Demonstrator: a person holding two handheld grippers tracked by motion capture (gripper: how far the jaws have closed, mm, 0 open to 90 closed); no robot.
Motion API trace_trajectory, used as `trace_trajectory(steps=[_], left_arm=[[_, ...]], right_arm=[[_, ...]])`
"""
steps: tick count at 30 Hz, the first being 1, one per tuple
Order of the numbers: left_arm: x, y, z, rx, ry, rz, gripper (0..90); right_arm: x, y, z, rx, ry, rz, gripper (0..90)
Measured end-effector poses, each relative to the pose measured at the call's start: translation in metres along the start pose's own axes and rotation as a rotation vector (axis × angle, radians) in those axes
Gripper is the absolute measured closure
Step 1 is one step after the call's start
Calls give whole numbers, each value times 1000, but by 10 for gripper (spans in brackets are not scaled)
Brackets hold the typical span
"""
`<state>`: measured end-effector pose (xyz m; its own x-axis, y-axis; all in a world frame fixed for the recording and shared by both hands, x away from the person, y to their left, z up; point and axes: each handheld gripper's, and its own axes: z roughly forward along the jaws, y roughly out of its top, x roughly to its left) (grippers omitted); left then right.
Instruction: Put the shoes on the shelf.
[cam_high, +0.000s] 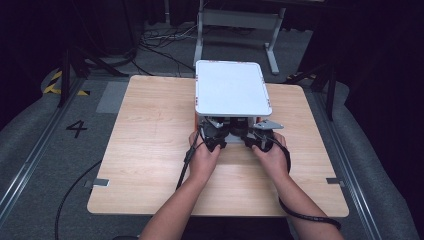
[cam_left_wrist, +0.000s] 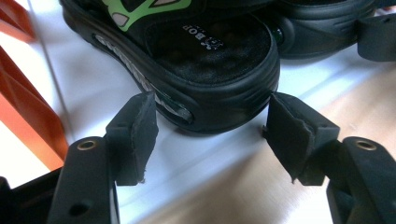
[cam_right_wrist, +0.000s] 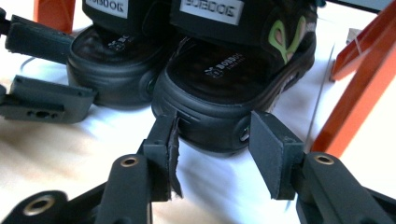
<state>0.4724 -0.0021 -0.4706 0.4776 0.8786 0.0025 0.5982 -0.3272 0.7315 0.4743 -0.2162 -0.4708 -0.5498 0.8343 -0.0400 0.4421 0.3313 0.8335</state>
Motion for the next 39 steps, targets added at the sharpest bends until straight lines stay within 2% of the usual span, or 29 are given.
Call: trace_trajectory(steps=[1,2,4,5,6,8,9,12,15,16,19,20,21,23,25,27,30,34,35,37,38,39], left_arm=[[1,0,2,-13,-5,-17,375],[3,1,1,-14,8,-14,377],[6,2,4,-42,3,-19,382],[10,3,6,-40,-4,8,388],[10,4,8,-41,8,-22,393],[12,7,9,-25,3,-32,395],[12,9,10,-32,-5,-37,394],[8,9,9,-32,29,-27,390],[8,7,2,-28,-1,-20,405],[6,6,-1,-24,3,-20,399],[1,4,-15,-15,-25,13,375],[-5,3,-24,0,-17,-2,357],[-8,2,-30,-3,-32,0,346],[-13,2,-46,23,-47,18,340],[-17,4,-63,24,-59,47,325],[-17,6,-78,27,-60,71,309],[-13,8,-100,29,-58,97,295],[-1,6,-121,19,-70,123,242],[1,6,-125,18,-73,127,228],[7,4,-133,30,-63,132,176],[11,3,-137,32,-66,144,160],[16,1,-141,33,-74,154,167]], right_arm=[[-1,1,3,0,-4,-5,544],[-1,3,6,0,-12,-13,543],[-1,5,10,0,-15,-16,541],[-3,5,13,-10,-17,-30,535],[-4,6,15,-14,-22,-36,516],[-5,6,18,-14,-31,-28,501],[-5,6,19,-23,-32,-40,501],[-3,6,18,-28,-40,-67,495],[1,4,9,-17,-27,-56,485],[3,4,5,-17,-26,-59,478],[7,4,-10,-16,-10,-69,458],[8,4,-16,-13,-7,-71,444],[10,5,-23,-12,7,-62,433],[11,8,-37,-21,21,-55,425],[11,13,-50,-37,29,-37,412],[6,20,-68,-59,47,14,377],[-1,28,-88,-76,27,4,330],[-13,32,-112,-63,50,70,250],[-17,32,-118,-44,50,49,232],[-23,31,-127,-4,48,-23,201],[-26,31,-132,-11,43,-33,189],[-29,30,-136,-29,45,-23,169]])
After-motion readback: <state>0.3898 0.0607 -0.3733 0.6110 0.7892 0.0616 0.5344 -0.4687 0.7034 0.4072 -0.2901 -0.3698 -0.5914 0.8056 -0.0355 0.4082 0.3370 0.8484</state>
